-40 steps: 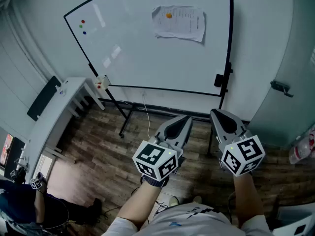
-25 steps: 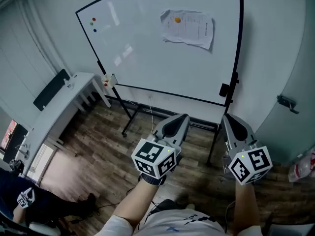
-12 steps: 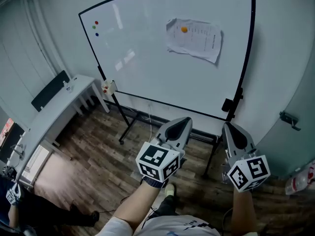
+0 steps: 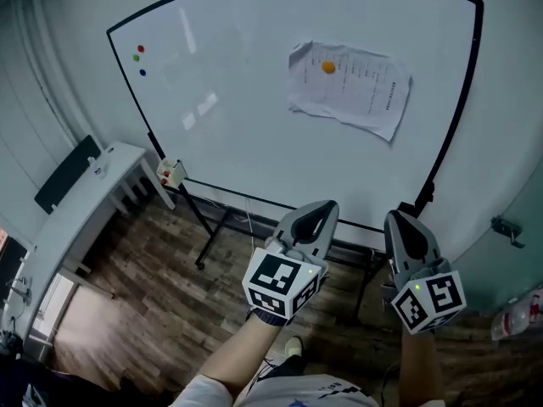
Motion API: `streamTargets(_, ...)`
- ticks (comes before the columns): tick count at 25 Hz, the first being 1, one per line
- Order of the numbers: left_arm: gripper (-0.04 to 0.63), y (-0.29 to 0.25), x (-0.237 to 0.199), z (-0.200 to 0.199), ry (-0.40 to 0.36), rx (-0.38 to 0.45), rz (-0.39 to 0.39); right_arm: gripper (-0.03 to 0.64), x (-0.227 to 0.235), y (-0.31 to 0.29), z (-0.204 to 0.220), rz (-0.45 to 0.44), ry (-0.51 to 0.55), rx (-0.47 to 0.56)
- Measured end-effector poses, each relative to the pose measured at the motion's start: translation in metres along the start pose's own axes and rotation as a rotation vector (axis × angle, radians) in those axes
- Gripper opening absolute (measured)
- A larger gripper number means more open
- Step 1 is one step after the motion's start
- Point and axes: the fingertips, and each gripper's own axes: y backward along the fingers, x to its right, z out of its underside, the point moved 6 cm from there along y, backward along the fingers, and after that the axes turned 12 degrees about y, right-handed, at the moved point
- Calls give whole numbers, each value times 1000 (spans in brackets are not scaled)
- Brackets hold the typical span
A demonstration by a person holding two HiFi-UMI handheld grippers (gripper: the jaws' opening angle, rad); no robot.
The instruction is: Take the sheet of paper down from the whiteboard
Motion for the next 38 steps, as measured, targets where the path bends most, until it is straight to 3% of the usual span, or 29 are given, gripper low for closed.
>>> streamTargets(8, 14, -65, -72, -17, -32, 0, 55, 12, 35, -79, 9, 131, 0, 13)
streamTargets(15, 14, -115, -100, -28, -33, 30, 75, 14, 66, -119, 5, 167, 63, 14)
streamTargets(21, 15, -156, -116, -46, -73, 77, 17, 80, 114, -147, 8, 170, 73, 17)
streamTargets(27, 20, -188, -128, -78, -147, 167, -79, 84, 151, -165, 5, 168, 131, 47)
streamTargets(31, 80, -202, -130, -97, -214, 221, -140, 84, 165, -171, 1, 159, 154, 49)
streamTargets(38, 107, -219, -141, -112, -263, 241, -217, 86, 176, -179, -2, 124, 164, 76)
